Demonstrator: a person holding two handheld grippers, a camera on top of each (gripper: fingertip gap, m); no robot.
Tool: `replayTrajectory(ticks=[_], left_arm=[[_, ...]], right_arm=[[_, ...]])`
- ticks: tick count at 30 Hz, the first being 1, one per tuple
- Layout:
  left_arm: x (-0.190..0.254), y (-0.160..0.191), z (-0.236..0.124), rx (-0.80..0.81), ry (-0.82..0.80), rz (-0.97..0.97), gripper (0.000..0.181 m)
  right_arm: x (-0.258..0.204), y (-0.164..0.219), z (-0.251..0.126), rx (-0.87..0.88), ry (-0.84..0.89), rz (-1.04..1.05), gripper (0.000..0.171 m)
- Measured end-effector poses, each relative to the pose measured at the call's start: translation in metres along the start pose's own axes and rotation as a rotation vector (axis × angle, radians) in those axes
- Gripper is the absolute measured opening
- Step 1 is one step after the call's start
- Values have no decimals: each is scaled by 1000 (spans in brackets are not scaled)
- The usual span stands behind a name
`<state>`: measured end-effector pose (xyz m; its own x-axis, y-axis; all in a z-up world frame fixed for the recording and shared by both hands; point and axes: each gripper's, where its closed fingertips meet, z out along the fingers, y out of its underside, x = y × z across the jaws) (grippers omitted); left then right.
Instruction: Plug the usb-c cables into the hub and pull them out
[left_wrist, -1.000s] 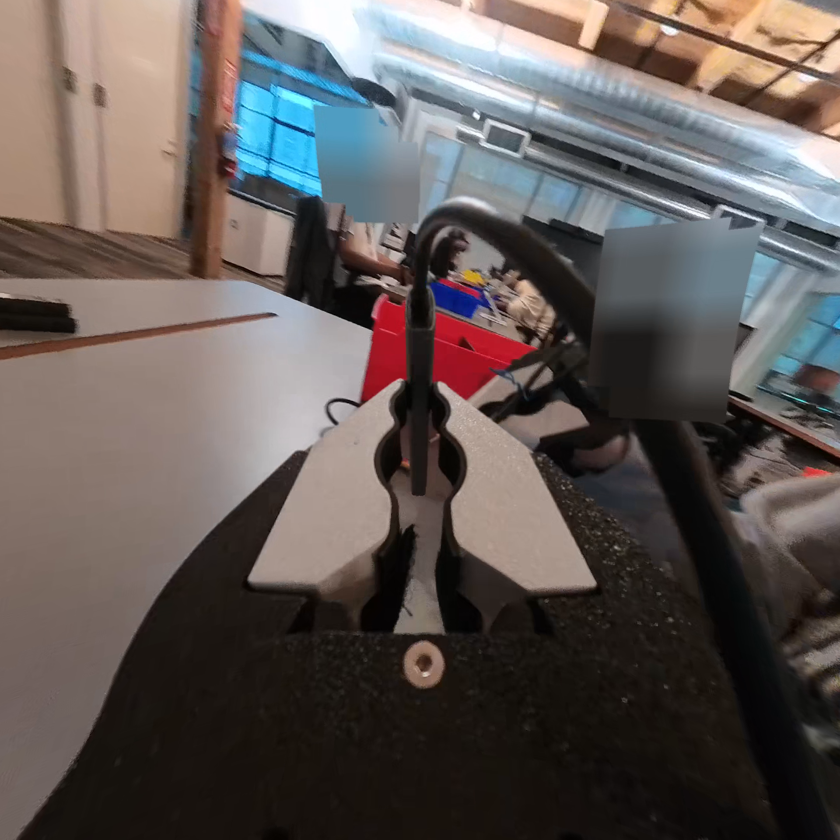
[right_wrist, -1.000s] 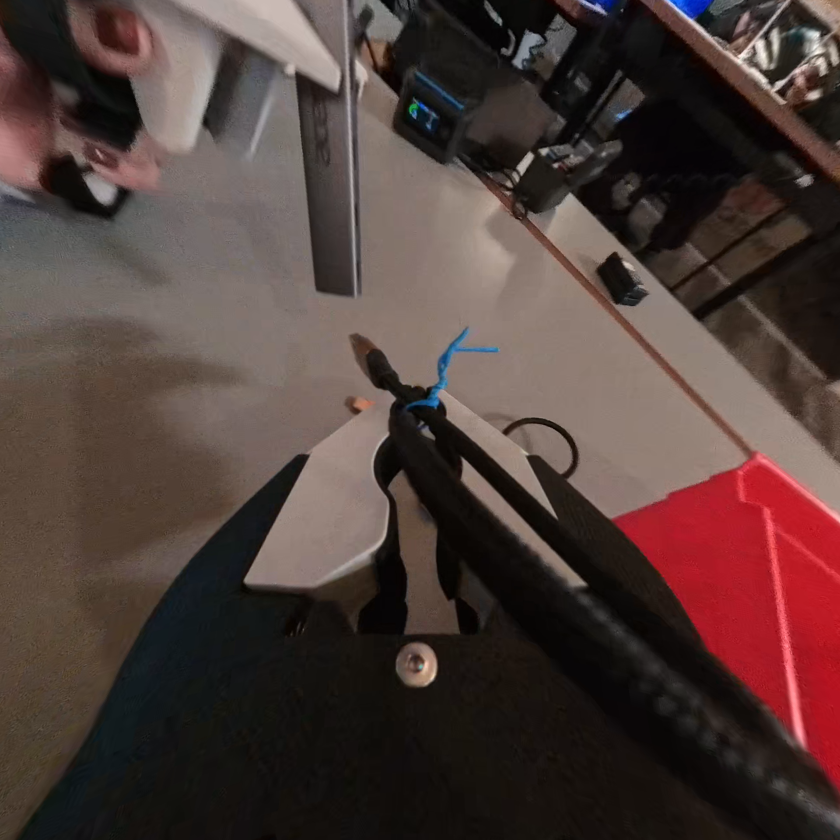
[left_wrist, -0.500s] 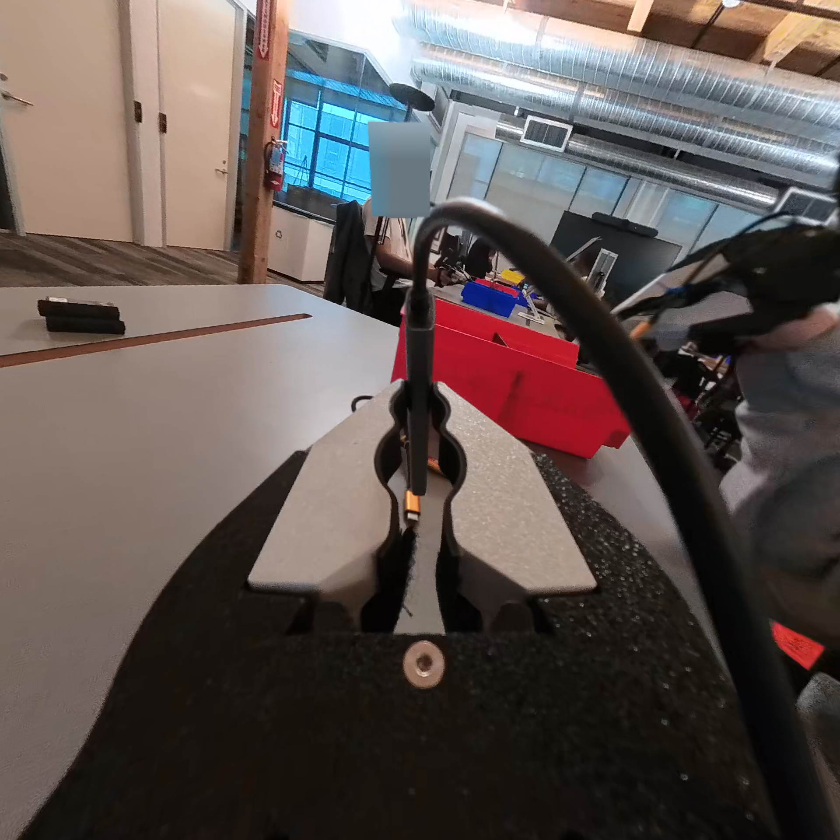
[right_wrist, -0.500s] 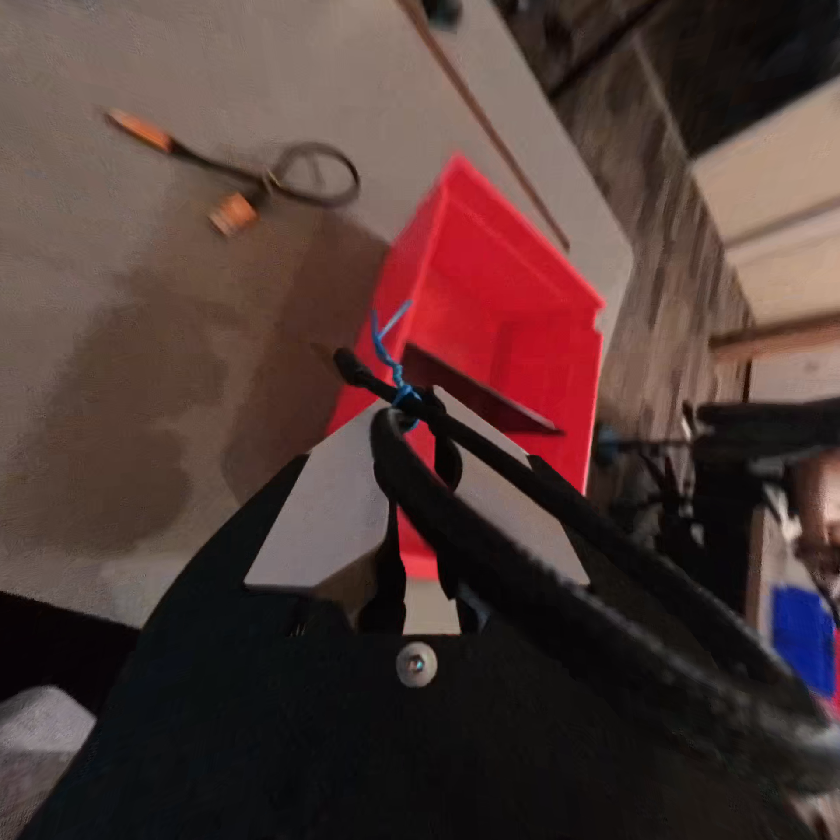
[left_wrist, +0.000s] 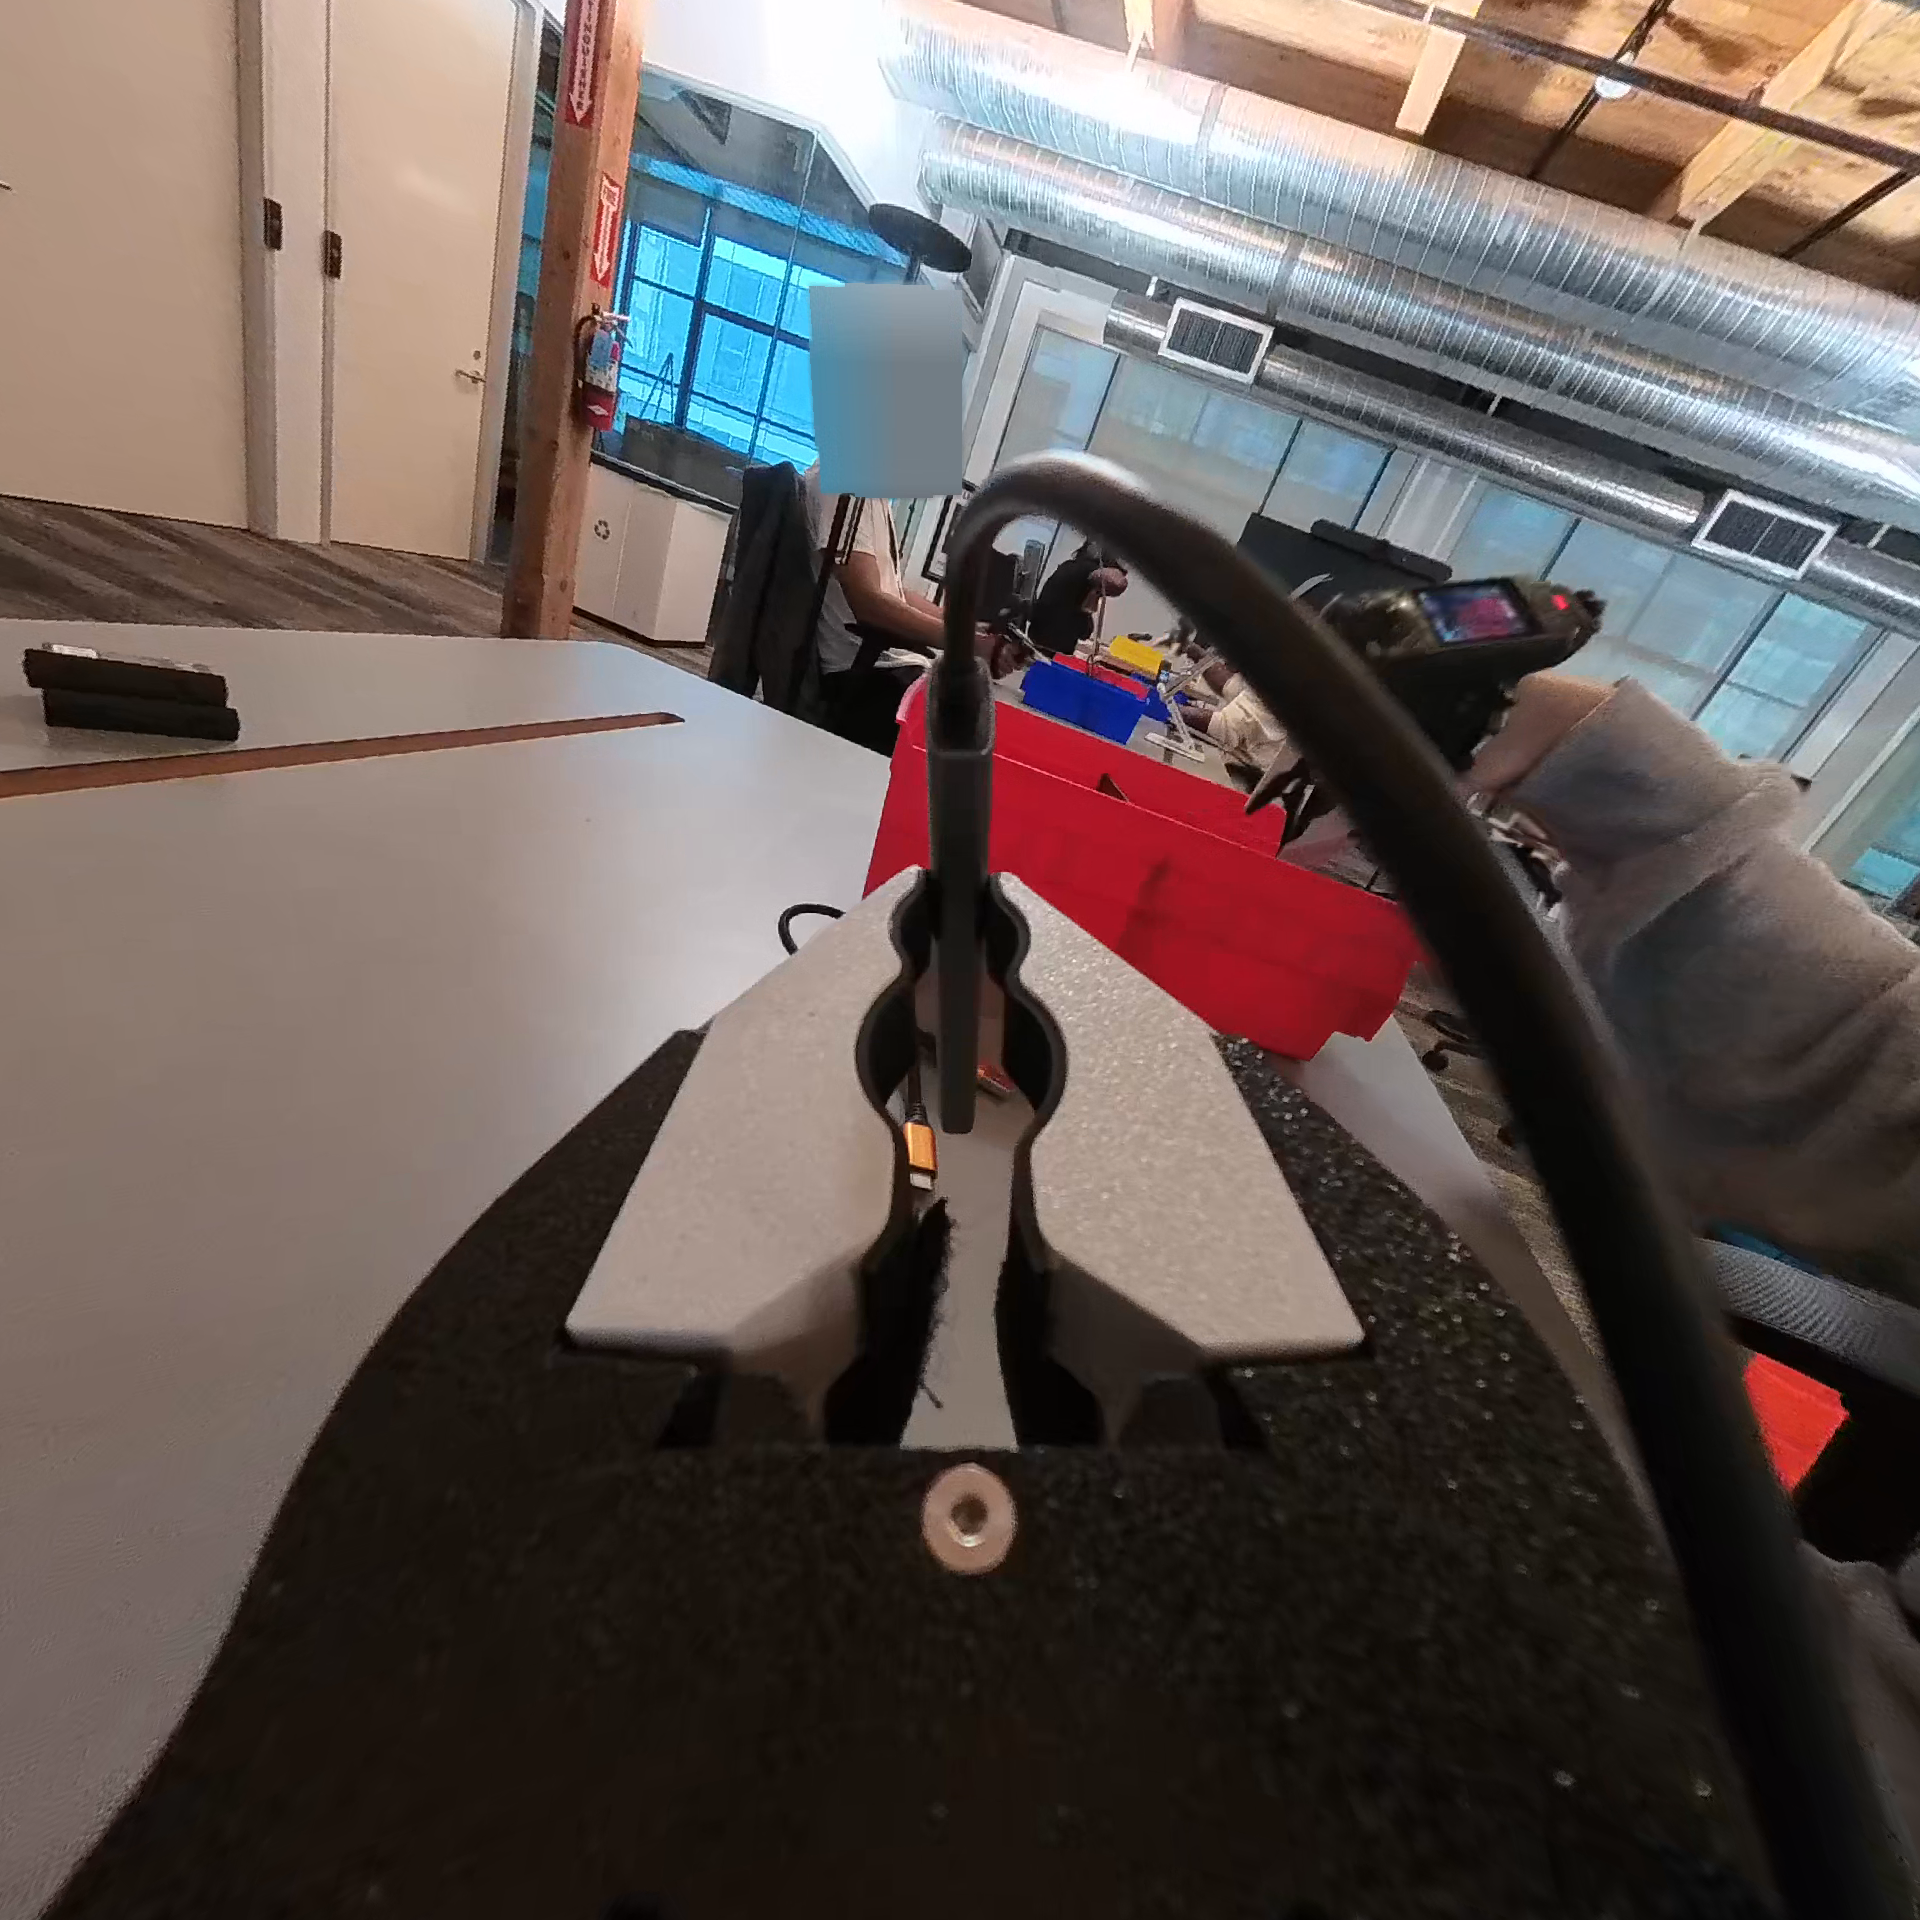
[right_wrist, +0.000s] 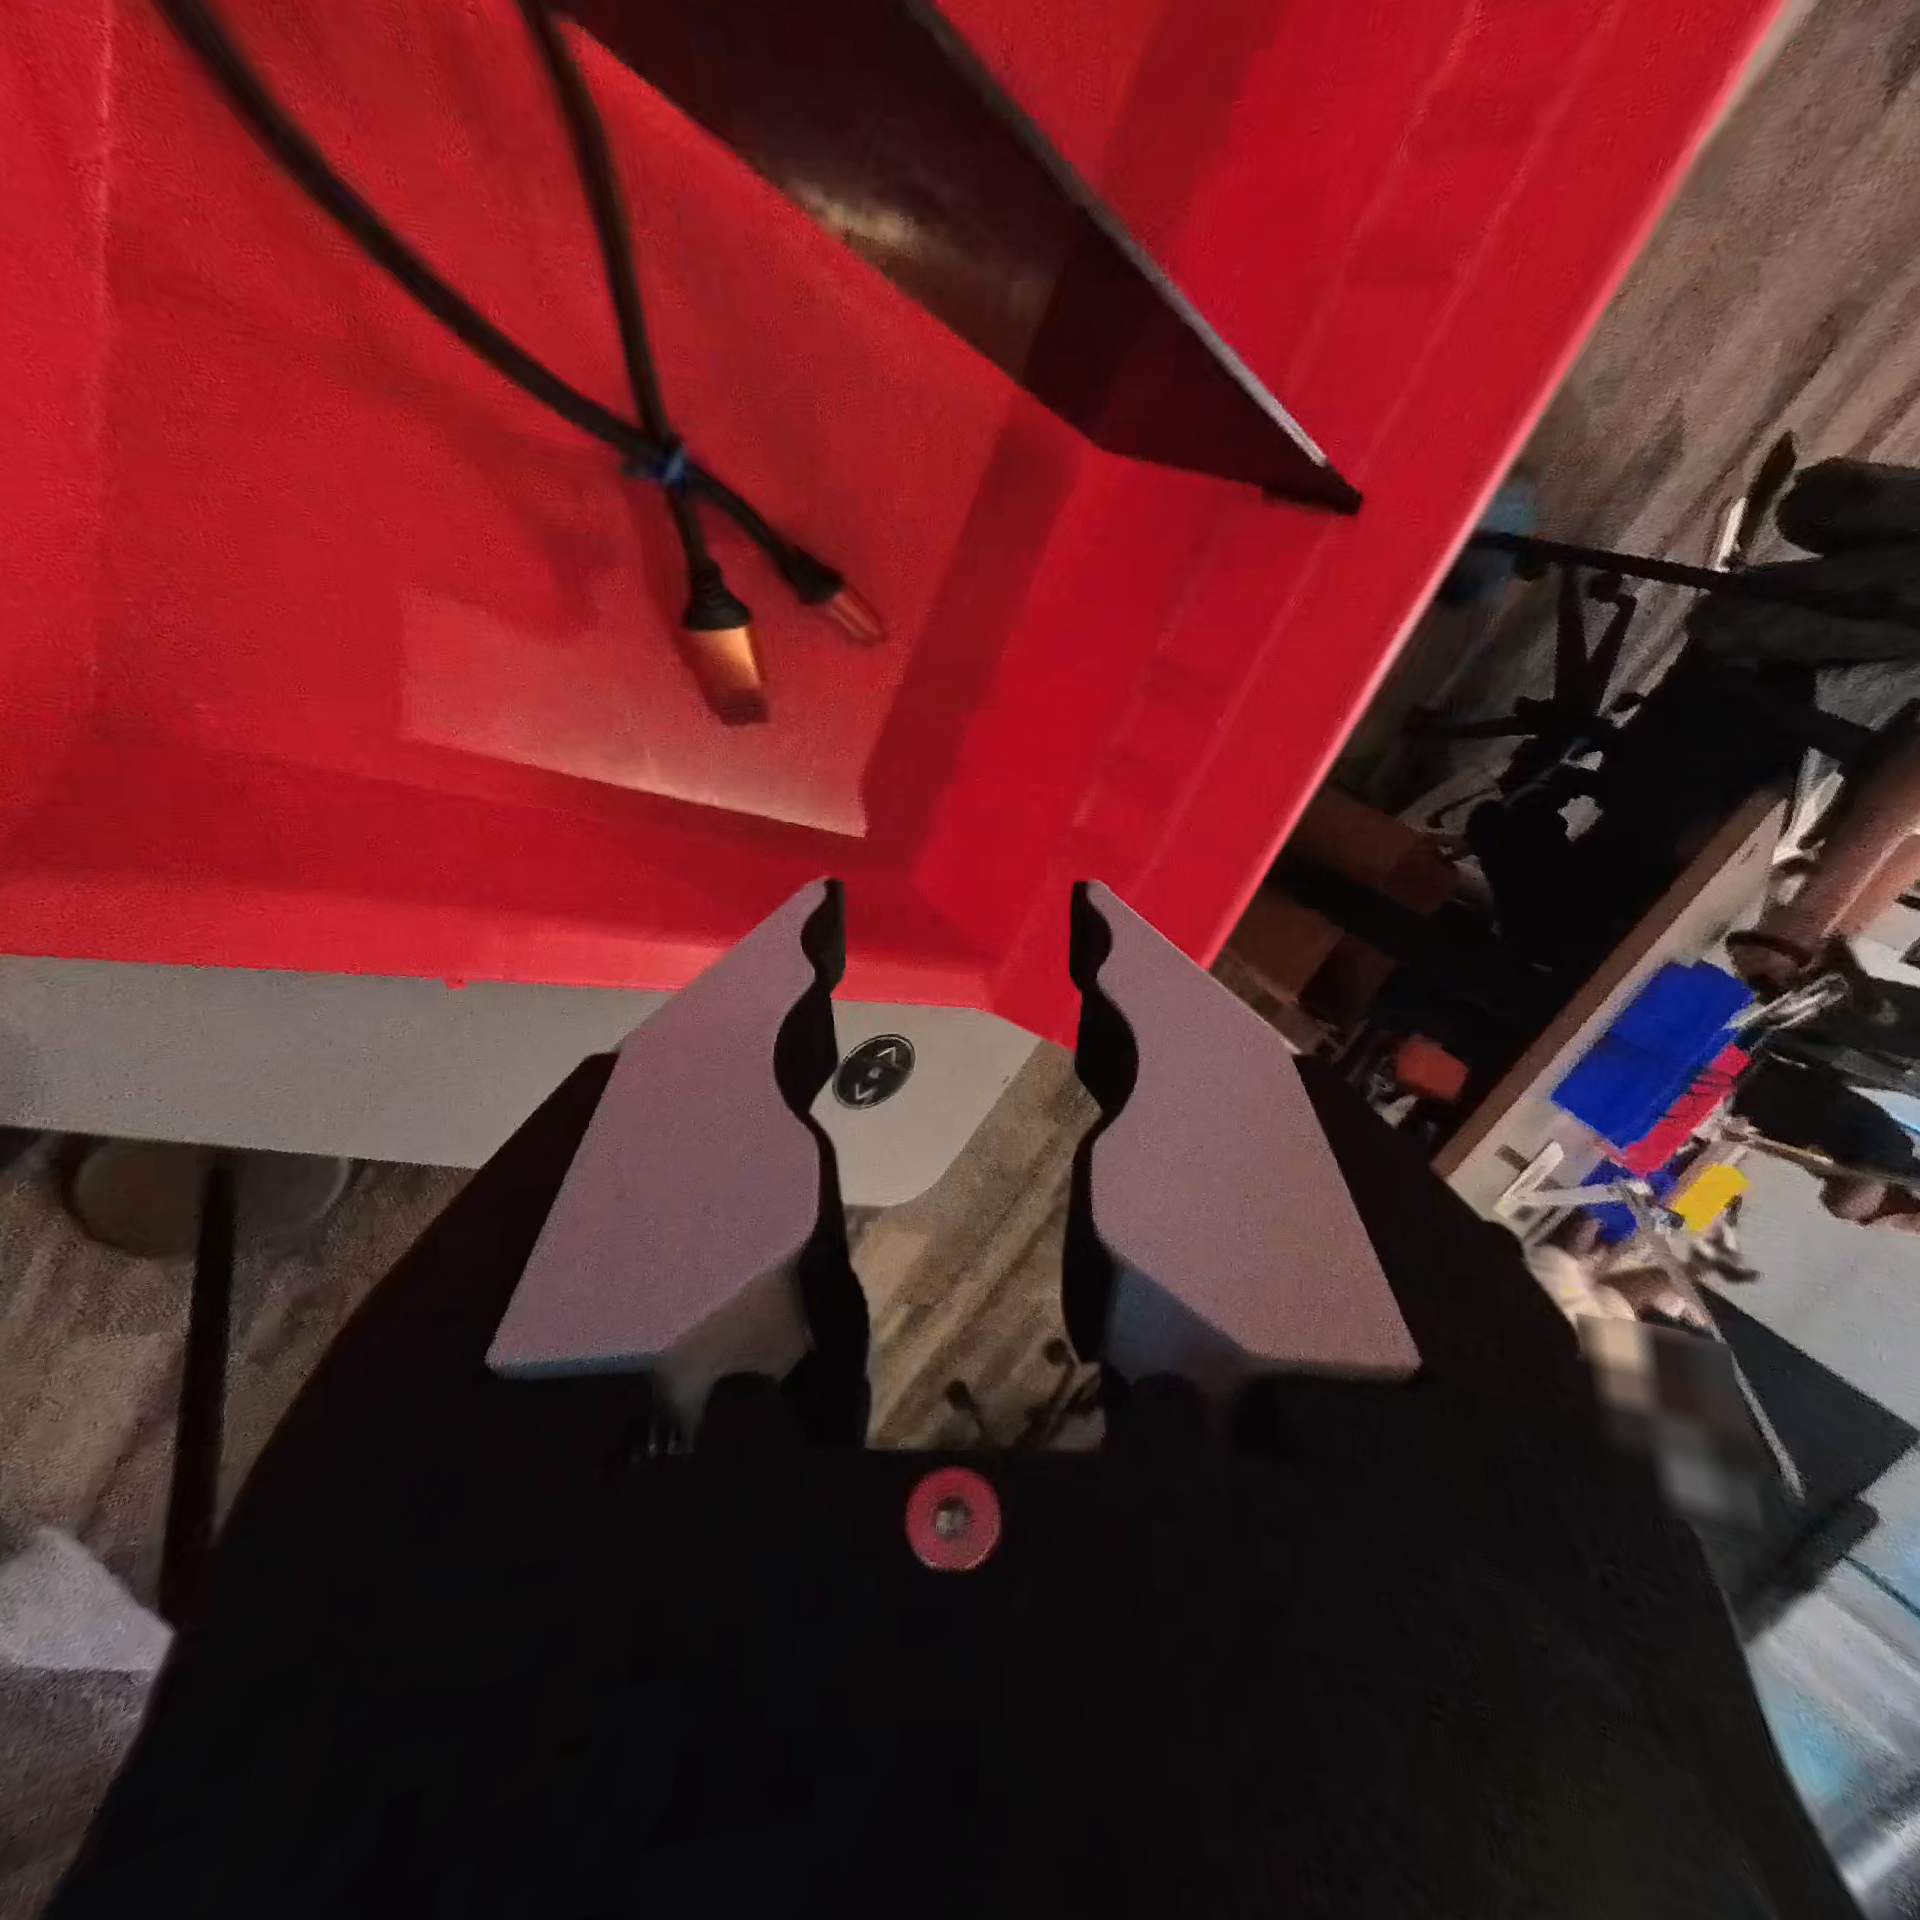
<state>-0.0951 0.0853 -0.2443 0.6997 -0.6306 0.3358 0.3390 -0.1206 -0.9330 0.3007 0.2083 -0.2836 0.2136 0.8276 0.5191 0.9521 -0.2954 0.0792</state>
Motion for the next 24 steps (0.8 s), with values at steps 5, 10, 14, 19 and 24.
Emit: replayTrajectory(ticks=[5,10,14,19,24], left_arm=[[-2,-2,-1,6,-12,8,6],[-1,3,0,-9,1,-4,7],[1,3,1,-18,6,3,7],[-1,2,-2,-15,2,2,7],[-3,-2,-3,4,8,-17,6]], right_arm=[[-22,-72,-90,487,83,25,39],[-138,-172,-146,767,-87,-485,33],[-150,-221,-105,603,-168,-674,39],[-137,-266,-54,484,-224,-730,39],[-151,-282,-33,469,-329,-811,36]])
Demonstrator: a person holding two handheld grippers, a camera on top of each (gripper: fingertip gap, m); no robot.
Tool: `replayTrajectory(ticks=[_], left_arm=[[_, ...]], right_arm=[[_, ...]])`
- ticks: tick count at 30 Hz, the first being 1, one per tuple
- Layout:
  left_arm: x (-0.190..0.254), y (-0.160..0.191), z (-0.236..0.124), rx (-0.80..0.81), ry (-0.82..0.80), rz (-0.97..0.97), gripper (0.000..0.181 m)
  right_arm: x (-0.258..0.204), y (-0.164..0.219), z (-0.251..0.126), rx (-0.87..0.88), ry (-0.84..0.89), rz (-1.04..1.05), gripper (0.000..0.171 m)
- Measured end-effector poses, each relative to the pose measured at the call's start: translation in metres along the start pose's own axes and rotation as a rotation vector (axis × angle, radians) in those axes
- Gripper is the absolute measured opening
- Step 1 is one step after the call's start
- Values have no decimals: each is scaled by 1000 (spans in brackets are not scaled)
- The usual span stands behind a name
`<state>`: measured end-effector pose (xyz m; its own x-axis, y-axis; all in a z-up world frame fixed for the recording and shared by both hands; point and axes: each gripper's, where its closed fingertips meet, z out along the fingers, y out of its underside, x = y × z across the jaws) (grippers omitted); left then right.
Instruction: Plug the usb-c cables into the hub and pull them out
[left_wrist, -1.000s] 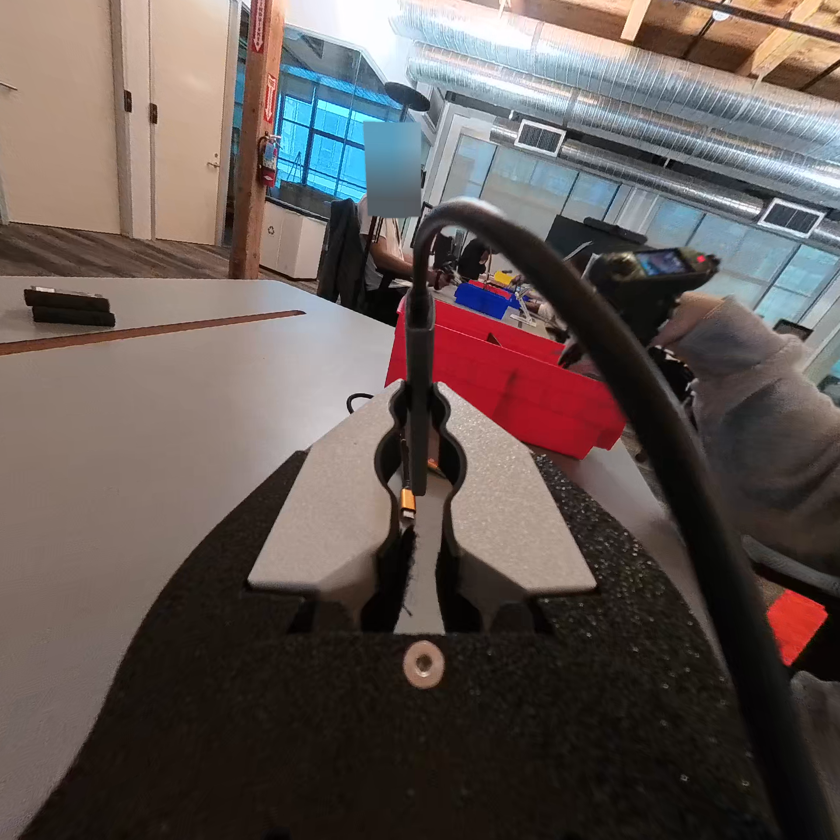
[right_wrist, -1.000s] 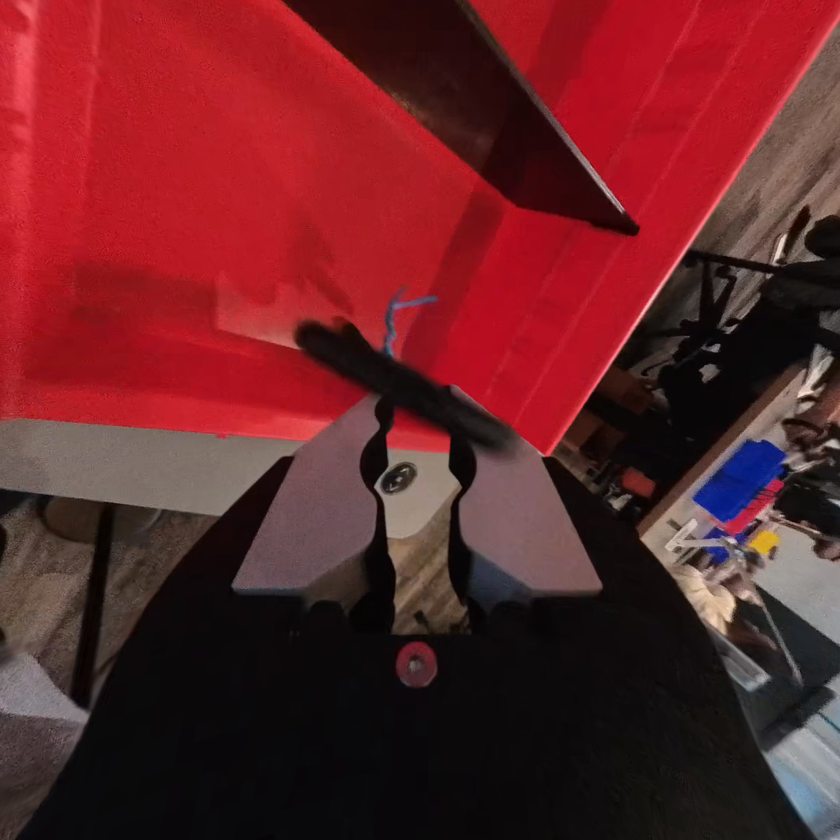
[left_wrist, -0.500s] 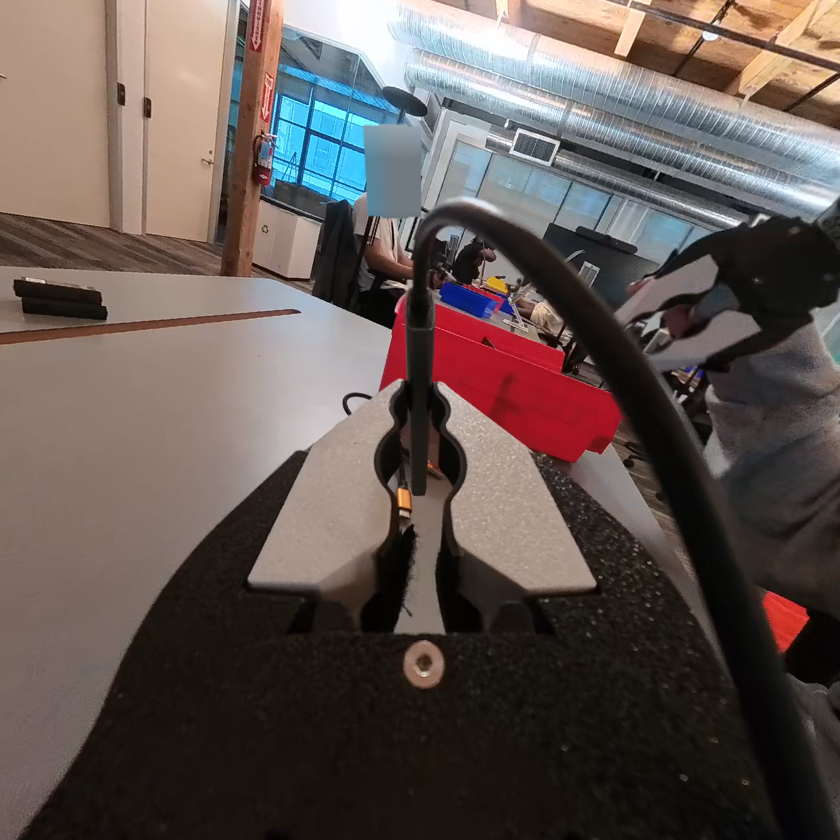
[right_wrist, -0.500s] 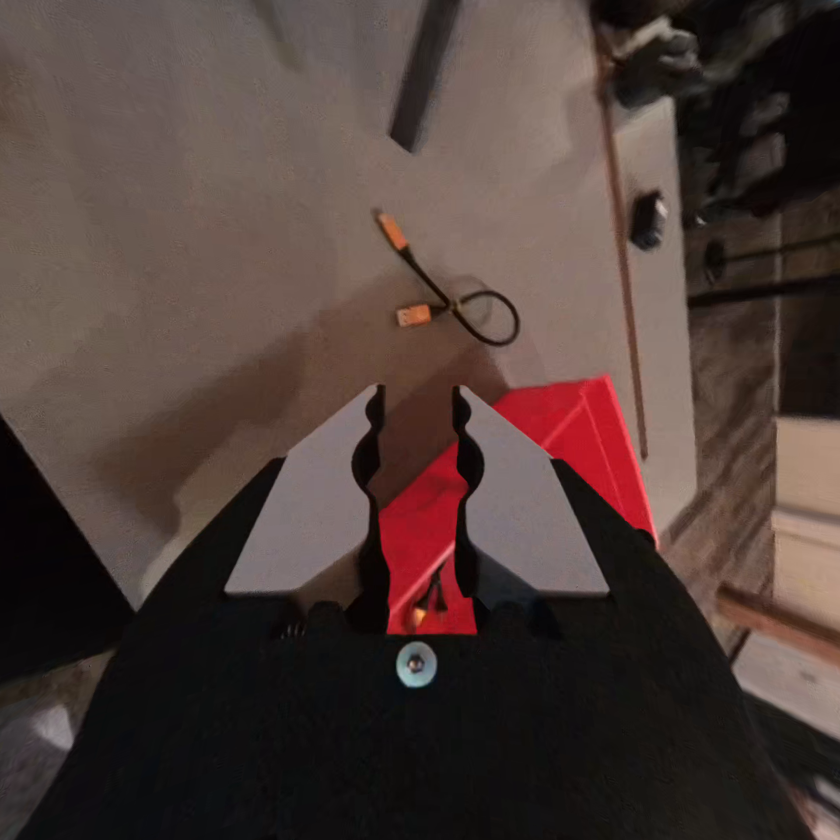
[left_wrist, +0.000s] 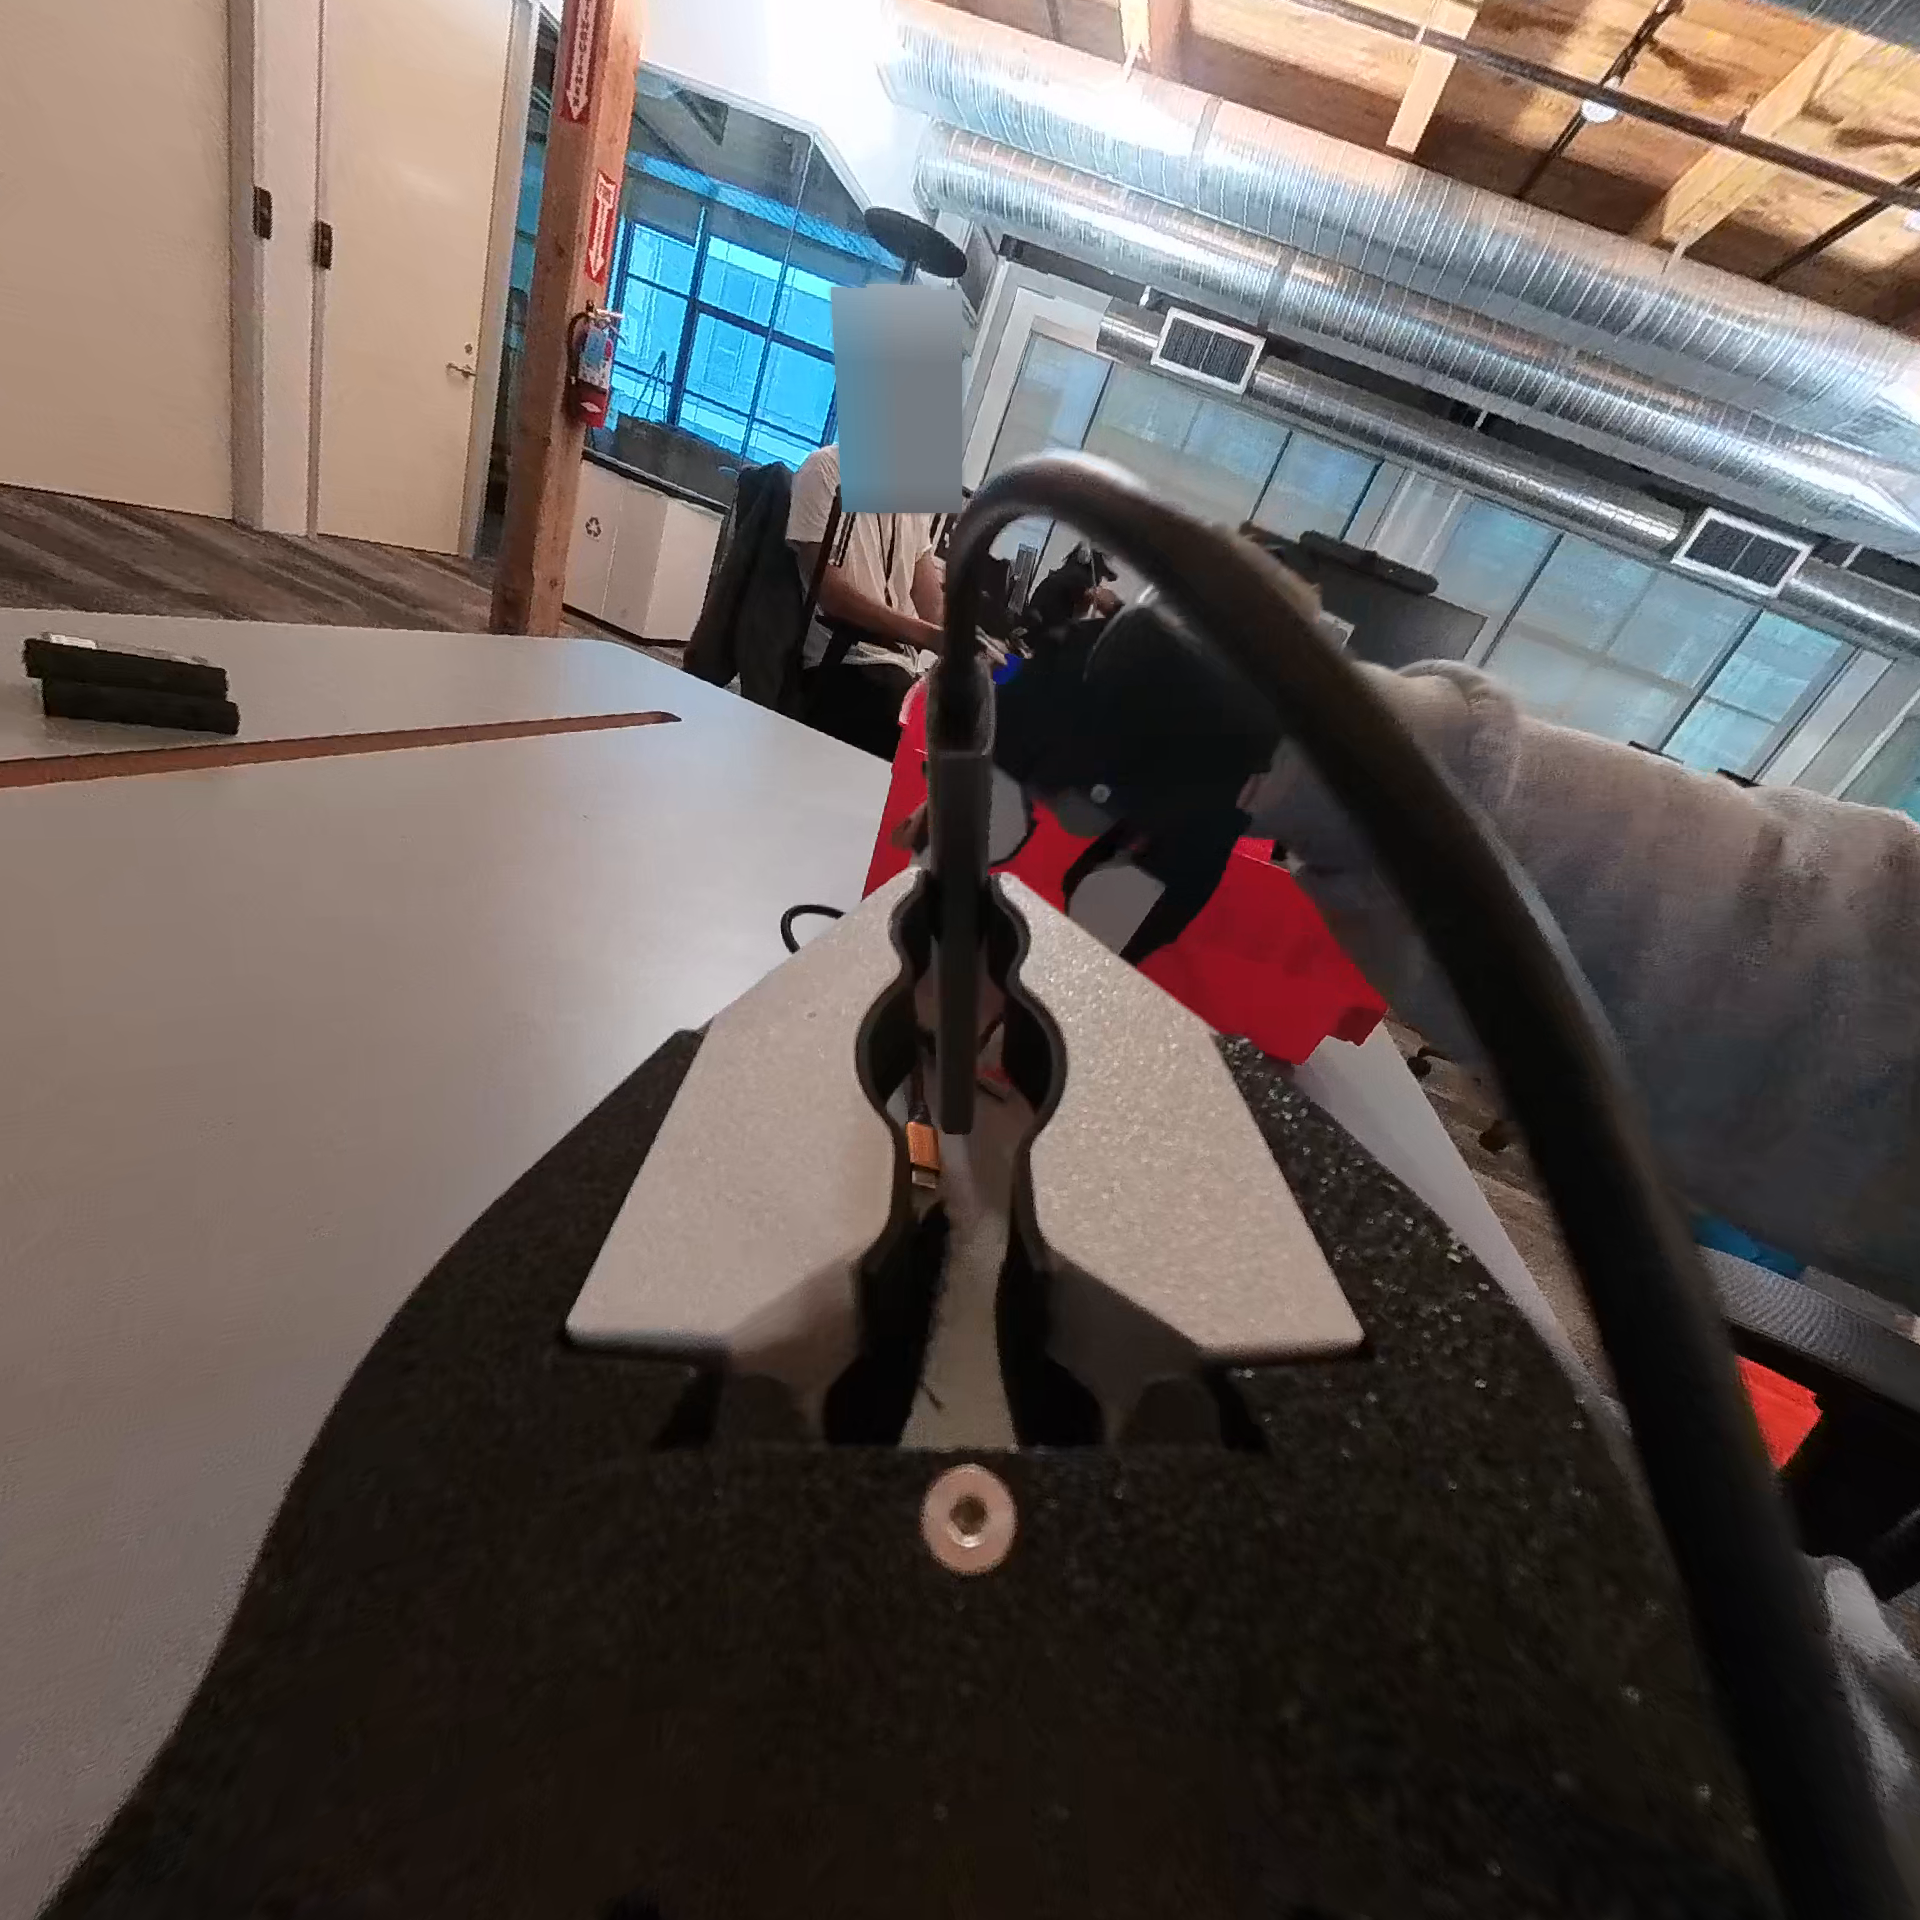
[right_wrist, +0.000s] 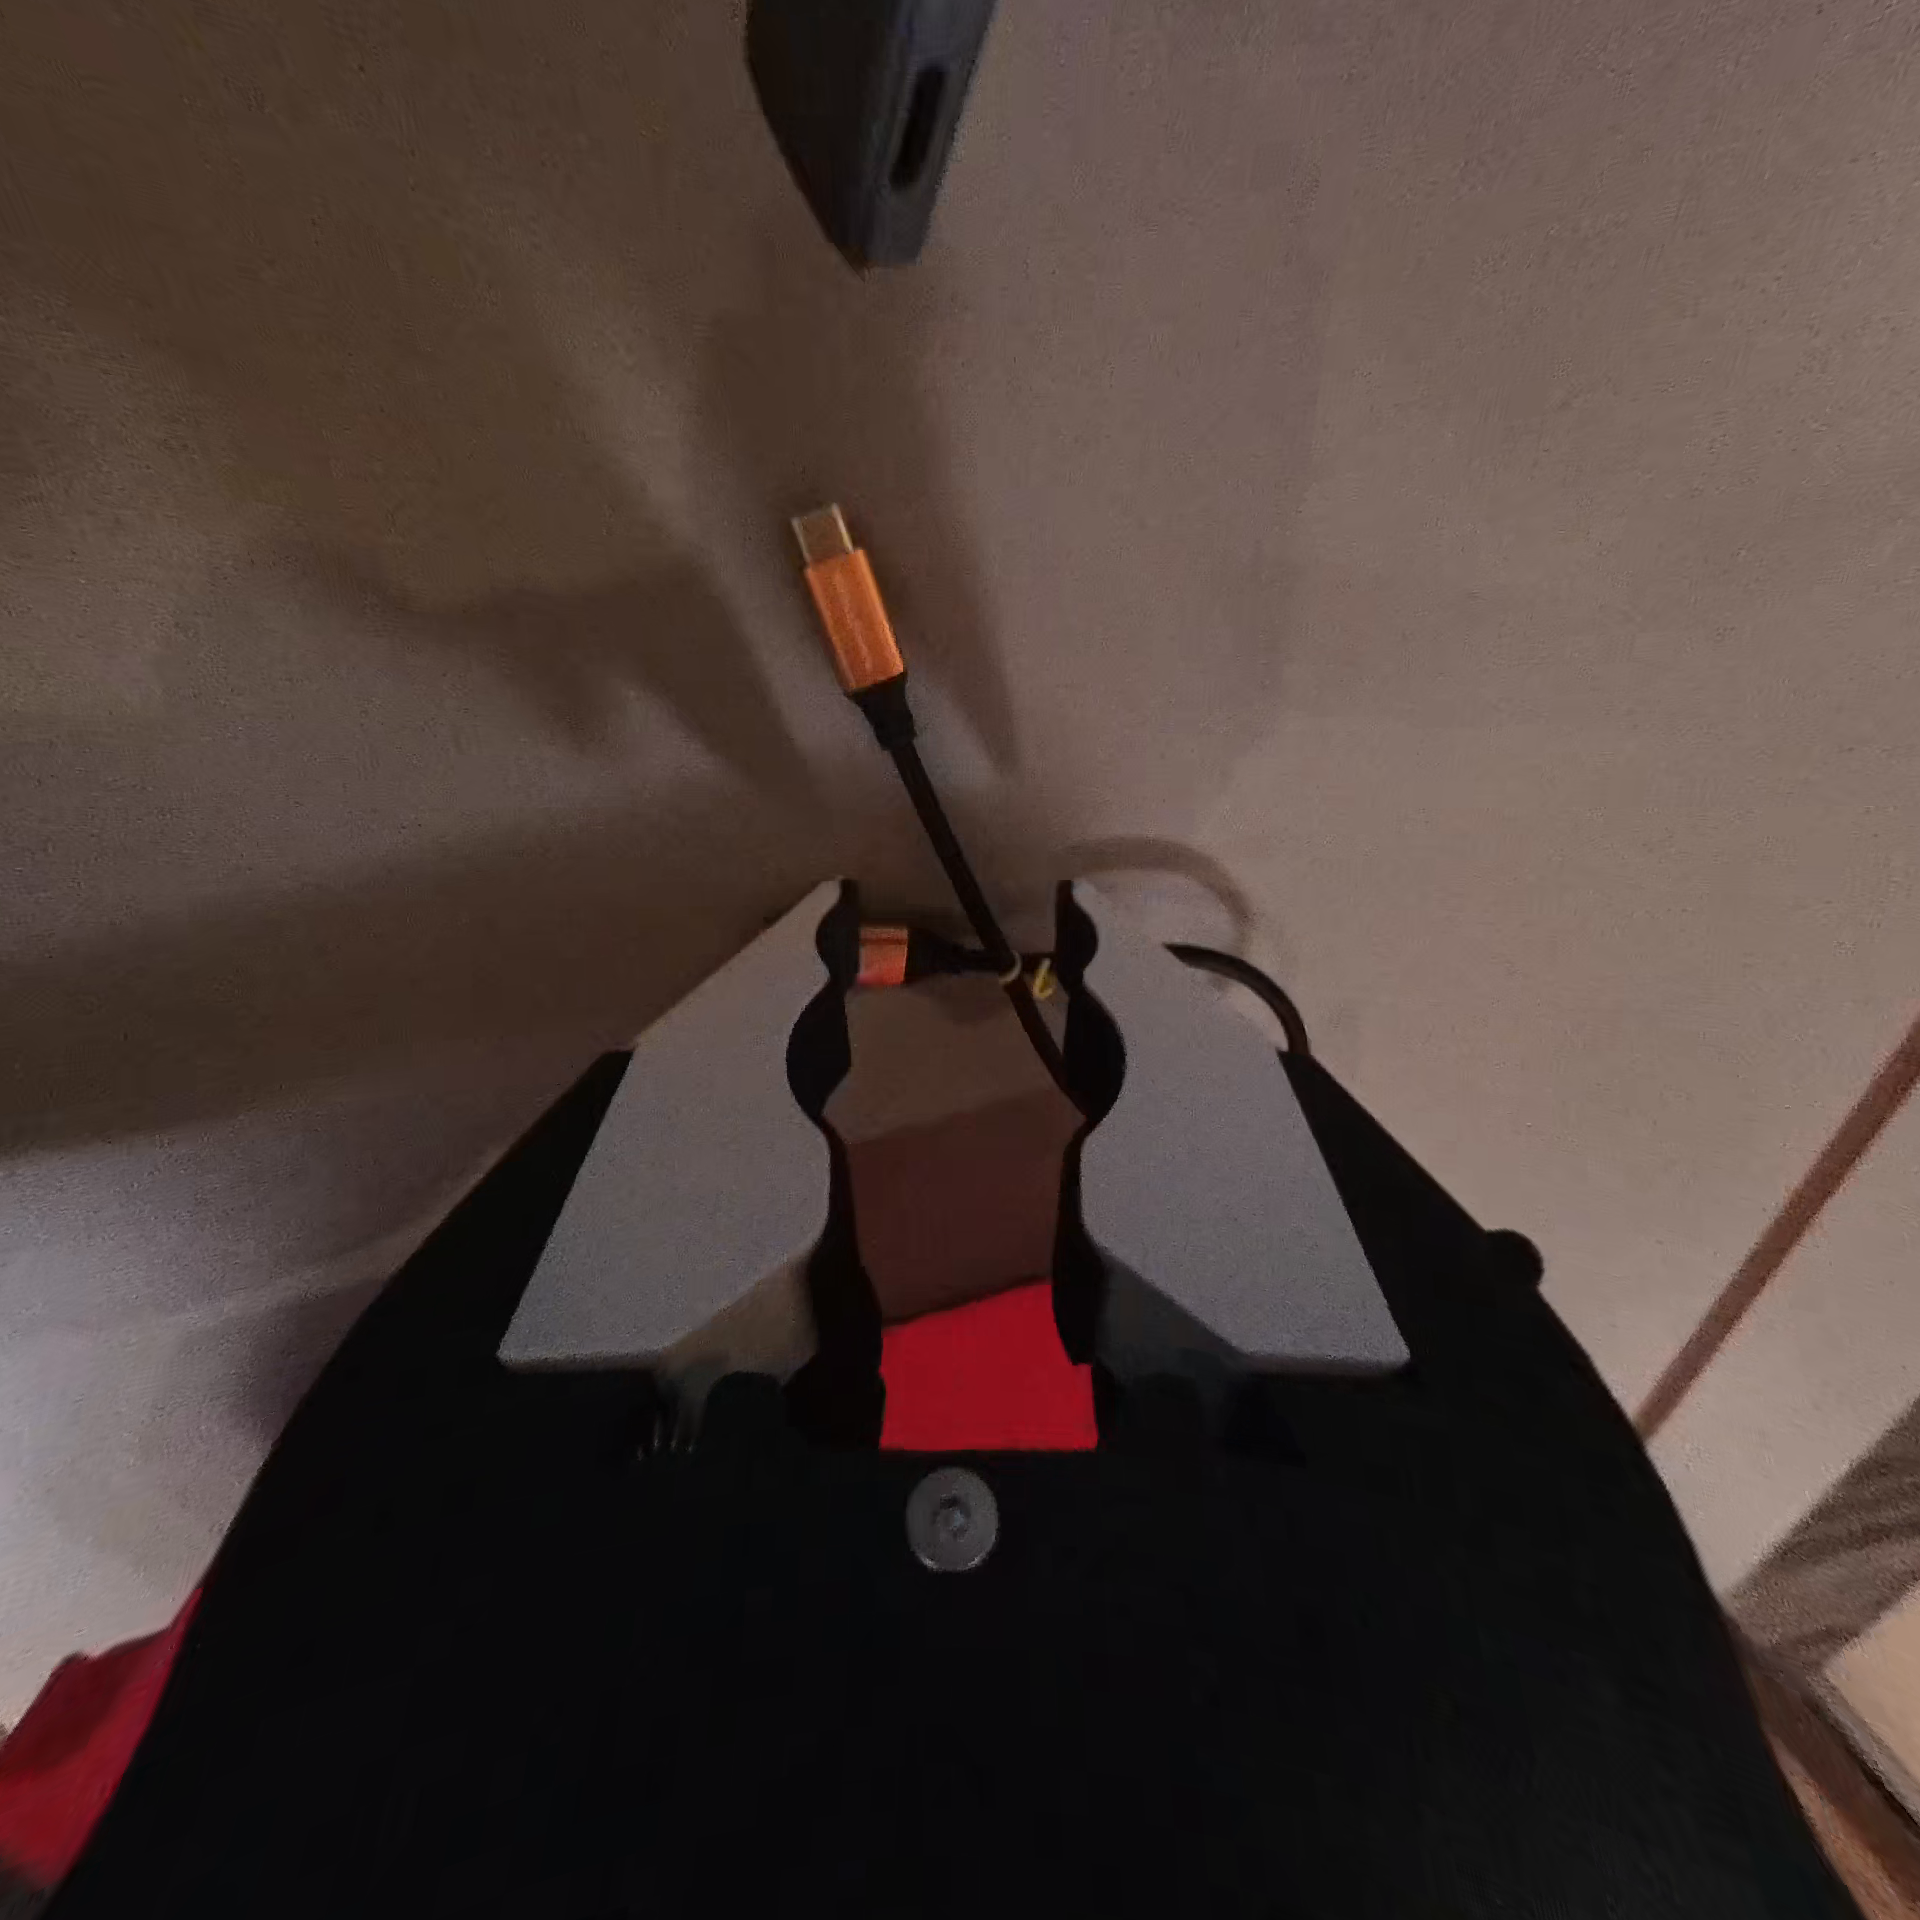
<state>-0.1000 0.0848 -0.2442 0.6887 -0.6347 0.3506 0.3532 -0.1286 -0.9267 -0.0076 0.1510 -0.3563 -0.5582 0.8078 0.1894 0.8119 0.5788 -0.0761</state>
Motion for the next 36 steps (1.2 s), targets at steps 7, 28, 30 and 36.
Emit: replayTrajectory(ticks=[7,28,30,36], left_arm=[[1,3,1,-14,7,-1,6],[11,4,3,-8,38,-10,7],[12,4,4,-6,42,-12,7],[24,2,6,3,78,39,6]], right_arm=[[6,-2,14,-48,-21,4,1],[-79,204,-165,-156,378,417,2],[-72,200,-162,-96,436,449,38],[-46,115,-195,255,675,449,62]])
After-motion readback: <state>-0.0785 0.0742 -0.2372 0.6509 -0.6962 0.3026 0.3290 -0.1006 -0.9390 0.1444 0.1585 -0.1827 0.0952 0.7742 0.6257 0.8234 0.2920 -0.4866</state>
